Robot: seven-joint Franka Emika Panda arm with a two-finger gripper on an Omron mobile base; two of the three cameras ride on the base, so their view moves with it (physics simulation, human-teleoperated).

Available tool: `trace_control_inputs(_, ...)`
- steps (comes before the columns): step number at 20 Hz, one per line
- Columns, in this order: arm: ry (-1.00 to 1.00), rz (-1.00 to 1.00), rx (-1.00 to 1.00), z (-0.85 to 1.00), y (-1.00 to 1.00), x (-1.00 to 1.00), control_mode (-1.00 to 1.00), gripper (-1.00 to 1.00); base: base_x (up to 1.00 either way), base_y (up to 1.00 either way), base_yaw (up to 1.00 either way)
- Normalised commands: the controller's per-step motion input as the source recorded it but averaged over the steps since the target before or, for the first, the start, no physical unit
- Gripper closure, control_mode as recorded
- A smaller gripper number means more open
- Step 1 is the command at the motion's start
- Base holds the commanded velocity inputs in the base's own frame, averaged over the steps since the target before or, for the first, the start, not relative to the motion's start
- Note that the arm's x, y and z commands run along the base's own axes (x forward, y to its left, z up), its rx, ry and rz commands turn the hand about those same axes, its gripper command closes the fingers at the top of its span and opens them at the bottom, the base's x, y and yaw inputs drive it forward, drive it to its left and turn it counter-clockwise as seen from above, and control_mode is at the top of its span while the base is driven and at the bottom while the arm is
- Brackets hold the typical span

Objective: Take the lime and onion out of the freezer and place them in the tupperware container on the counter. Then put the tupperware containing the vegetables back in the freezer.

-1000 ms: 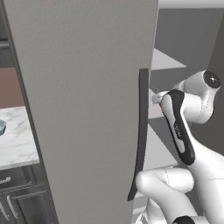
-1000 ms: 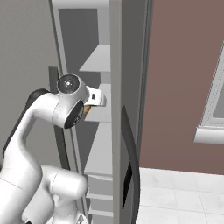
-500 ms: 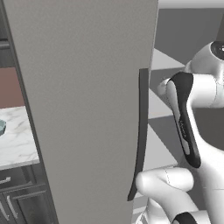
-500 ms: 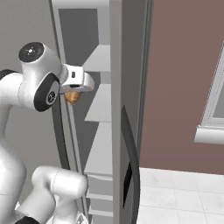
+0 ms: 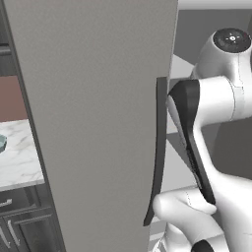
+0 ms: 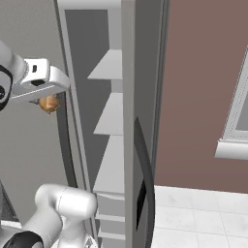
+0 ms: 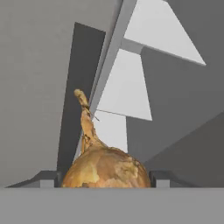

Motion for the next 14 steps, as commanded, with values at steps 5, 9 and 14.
trace_control_inputs(5, 0.0, 0.0, -0.03, 0.0, 0.11, -0.38, -1.0, 1.0, 0.0, 0.0, 0.0)
trace_control_inputs(9, 0.0, 0.0, 0.01, 0.0, 0.0, -0.07, -1.0, 1.0, 0.0, 0.0, 0.0)
trace_control_inputs(14, 0.0, 0.03, 0.05, -0.03, 0.0, -0.07, -1.0, 1.0, 0.0, 0.0, 0.0)
